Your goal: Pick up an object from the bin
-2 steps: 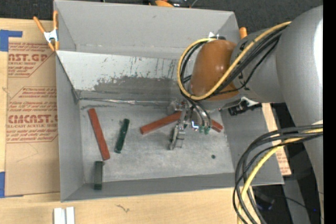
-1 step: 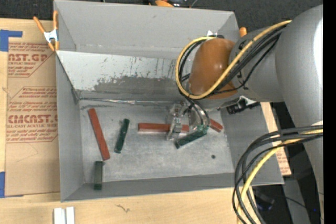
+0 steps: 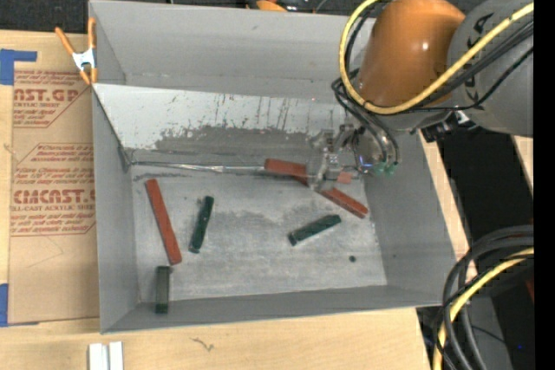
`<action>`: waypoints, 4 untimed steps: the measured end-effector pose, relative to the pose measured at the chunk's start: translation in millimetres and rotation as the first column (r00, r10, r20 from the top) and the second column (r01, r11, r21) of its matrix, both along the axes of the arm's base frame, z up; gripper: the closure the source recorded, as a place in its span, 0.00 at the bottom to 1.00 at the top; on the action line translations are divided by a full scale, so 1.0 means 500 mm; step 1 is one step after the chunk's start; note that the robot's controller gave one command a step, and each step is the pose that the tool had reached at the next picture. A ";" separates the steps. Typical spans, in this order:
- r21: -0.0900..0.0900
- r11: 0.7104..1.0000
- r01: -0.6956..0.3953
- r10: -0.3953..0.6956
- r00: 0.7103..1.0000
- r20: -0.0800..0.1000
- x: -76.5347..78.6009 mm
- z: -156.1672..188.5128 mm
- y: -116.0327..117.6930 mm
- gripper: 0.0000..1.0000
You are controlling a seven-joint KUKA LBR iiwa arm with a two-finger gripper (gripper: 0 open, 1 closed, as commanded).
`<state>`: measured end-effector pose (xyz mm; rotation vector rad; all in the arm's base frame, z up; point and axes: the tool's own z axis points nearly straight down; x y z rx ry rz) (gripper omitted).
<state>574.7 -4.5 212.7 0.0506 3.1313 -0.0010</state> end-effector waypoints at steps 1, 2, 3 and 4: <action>0.002 0.984 -0.178 0.178 0.984 -0.011 -0.122 -0.033 0.094 1.00; 0.003 0.988 -0.155 0.155 0.988 -0.011 -0.116 -0.094 0.160 1.00; 0.002 0.988 -0.153 0.153 0.988 -0.009 -0.115 -0.091 0.157 0.00; -0.001 0.999 -0.048 0.048 0.999 -0.014 -0.071 -0.295 -0.035 0.00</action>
Offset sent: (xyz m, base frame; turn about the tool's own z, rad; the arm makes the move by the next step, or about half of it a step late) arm -0.0602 0.0454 -0.0160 -0.1764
